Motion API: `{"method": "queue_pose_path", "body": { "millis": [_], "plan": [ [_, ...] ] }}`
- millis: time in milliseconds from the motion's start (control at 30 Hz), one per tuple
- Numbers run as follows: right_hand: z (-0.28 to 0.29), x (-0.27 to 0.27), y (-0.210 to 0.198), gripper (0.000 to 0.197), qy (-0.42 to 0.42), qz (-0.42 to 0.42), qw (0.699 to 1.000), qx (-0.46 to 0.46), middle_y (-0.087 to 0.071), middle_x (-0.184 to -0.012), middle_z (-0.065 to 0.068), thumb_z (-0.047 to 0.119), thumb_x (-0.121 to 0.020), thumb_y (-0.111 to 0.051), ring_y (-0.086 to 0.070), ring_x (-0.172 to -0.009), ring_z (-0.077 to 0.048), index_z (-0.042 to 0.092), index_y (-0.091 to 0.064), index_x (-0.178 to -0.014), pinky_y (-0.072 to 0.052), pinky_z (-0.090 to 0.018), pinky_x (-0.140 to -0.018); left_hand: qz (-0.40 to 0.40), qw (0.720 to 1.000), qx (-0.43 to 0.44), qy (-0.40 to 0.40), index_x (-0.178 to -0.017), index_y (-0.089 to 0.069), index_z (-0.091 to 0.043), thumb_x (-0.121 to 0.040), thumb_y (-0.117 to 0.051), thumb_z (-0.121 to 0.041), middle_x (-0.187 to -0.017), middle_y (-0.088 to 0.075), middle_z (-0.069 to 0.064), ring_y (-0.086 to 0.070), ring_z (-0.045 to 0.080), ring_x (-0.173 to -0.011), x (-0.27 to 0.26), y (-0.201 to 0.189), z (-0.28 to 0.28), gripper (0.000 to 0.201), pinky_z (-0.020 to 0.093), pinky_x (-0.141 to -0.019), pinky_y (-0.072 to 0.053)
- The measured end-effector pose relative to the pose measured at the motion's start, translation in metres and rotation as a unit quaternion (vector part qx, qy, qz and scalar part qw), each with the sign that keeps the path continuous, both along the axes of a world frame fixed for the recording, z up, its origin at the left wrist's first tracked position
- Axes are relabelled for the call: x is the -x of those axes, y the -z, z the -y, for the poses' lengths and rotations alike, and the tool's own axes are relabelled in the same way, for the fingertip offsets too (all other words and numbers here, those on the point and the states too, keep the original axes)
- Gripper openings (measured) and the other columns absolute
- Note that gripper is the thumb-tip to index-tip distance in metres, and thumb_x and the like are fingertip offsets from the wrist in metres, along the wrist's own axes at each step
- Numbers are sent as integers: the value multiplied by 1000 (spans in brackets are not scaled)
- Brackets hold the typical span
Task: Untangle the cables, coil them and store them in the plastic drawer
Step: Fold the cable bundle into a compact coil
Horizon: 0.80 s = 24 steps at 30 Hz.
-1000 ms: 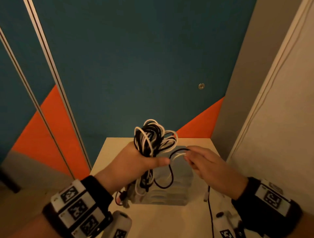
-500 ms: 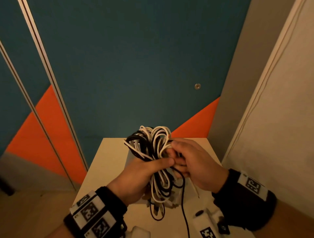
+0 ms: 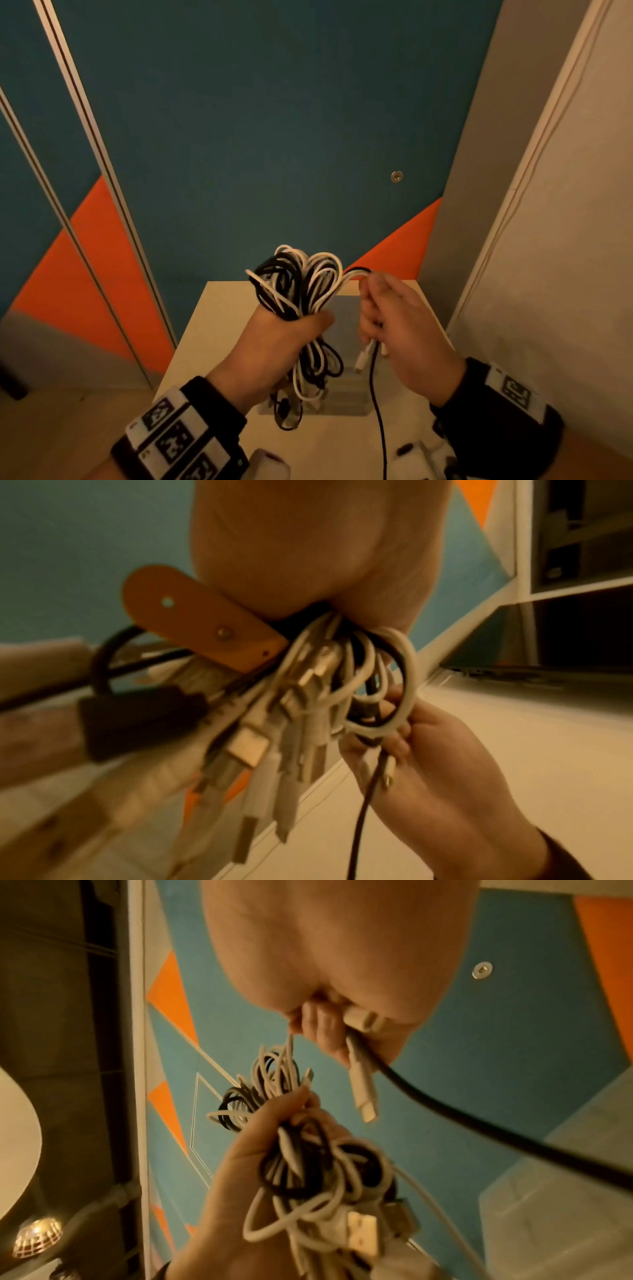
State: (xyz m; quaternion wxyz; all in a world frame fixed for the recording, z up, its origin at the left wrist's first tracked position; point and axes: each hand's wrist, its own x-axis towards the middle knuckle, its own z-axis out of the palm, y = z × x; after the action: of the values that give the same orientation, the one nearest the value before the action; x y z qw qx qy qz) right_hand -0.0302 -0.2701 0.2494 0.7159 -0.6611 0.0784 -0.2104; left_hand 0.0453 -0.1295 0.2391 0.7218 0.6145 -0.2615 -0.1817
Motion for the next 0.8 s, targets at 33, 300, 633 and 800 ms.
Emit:
{"method": "queue_pose_path", "body": {
  "millis": [33, 300, 633, 800],
  "plan": [
    [-3, -3, -1, 32, 19, 16, 1000, -9, -29, -54, 5, 24, -104, -33, -26, -45, -11, 12, -49, -79, -30, -32, -53, 22, 1000, -3, -6, -95, -65, -18, -87, -67, 4, -70, -66, -15, -61, 5, -67, 1, 0, 3, 24, 26, -67, -50],
    [-20, -12, 7, 61, -50, 38, 993, -96, -66, -123, -8, 61, -88, -41, -60, -119, -20, 16, -55, -128, -51, -34, -96, 45, 998, -12, 35, -114, -68, -13, -81, -78, -5, -109, -74, 6, -69, 22, -107, 9, 1, 13, 36, 45, -96, -54],
    [-21, -6, -2, 89, -148, 35, 982, -110, -60, -131, 15, 75, -70, -52, -54, -123, -3, 38, -24, -146, -49, -18, -94, 23, 995, -15, 97, -116, -68, -13, -85, -71, -1, -107, -75, 6, -70, 21, -103, 5, -2, 9, 33, 29, -85, -56],
    [-20, -8, 6, 86, -152, 43, 985, -71, -54, -132, 23, 75, -75, -38, -50, -124, 6, 32, -25, -148, -43, -12, -98, 114, 990, 0, 85, -107, -68, -7, -80, -63, 19, -94, -74, -6, -68, 2, -92, 5, -12, 9, 38, 14, -78, -49]
  ]
}}
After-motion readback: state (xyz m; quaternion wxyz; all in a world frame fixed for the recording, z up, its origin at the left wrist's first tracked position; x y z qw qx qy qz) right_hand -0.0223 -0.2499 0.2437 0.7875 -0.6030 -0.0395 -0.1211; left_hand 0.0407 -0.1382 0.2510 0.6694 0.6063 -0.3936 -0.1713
